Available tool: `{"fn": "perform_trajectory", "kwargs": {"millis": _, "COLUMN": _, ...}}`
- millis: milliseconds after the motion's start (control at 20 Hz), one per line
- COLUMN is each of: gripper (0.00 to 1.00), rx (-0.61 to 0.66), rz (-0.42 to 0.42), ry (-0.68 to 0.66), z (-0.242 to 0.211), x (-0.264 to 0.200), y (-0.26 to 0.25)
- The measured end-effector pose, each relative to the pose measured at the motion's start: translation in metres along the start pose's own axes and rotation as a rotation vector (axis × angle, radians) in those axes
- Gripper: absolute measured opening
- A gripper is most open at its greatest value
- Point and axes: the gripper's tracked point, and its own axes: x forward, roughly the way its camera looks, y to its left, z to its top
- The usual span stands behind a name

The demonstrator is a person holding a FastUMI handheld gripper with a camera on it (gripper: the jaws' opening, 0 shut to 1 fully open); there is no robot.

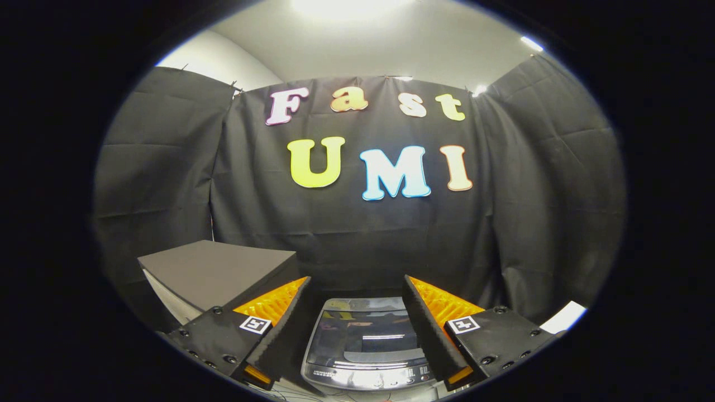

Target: Put the clothes into the washing machine and then close the washing machine lid.

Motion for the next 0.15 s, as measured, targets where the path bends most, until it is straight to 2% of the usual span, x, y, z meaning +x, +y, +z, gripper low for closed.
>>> {"fn": "perform_trajectory", "kwargs": {"millis": 150, "gripper": 0.99, "rx": -0.006, "rz": -0.011, "ry": -0.011, "z": 0.01, "x": -0.032, "y": 0.005}}
